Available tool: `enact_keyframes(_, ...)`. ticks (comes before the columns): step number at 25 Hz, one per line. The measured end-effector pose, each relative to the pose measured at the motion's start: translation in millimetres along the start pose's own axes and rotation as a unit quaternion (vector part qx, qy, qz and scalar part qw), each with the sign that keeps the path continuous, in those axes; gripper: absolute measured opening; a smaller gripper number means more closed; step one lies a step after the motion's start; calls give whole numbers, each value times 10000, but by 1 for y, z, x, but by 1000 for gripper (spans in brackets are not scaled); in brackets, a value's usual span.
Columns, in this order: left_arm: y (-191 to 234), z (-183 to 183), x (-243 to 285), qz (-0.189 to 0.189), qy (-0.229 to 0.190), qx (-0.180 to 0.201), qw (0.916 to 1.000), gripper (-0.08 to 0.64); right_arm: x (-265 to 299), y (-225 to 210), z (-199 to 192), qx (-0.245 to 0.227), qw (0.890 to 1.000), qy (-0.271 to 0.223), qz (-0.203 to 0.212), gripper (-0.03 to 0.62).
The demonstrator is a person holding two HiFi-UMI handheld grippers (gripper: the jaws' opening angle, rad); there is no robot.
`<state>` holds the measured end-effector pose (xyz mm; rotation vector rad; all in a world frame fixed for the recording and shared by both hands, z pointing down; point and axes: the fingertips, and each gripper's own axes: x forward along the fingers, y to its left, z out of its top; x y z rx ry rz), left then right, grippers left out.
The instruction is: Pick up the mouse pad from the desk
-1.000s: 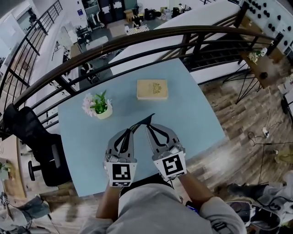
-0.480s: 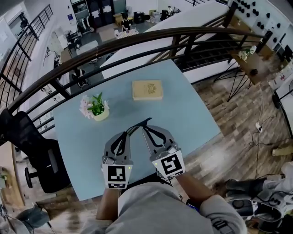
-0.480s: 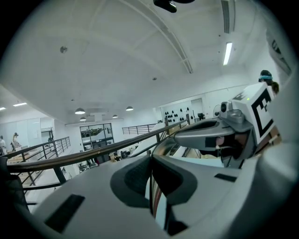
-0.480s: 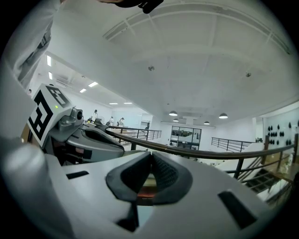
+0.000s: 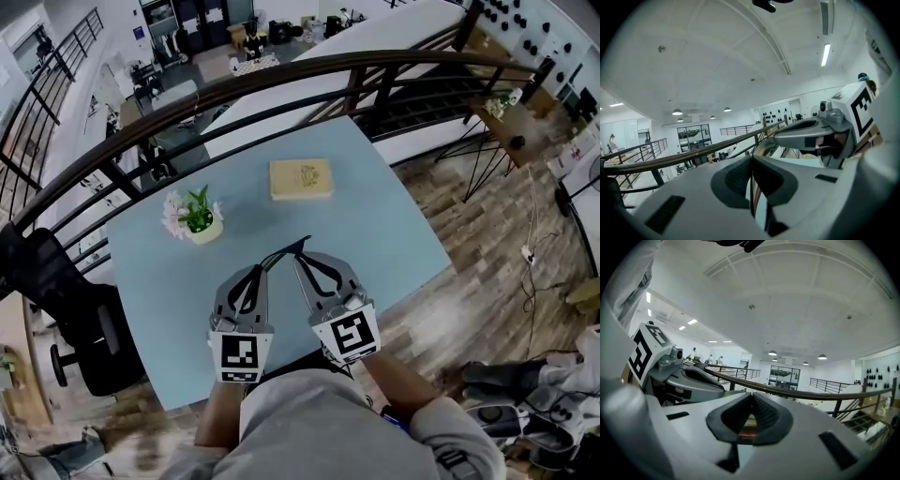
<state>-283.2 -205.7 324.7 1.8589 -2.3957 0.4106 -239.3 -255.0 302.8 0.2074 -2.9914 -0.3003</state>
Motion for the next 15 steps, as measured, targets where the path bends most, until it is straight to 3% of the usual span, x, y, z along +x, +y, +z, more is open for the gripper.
enact_keyframes(15, 2, -7, 8, -118, 58, -81, 9999, 25, 5, -4, -7, 73, 10000, 35, -52, 12)
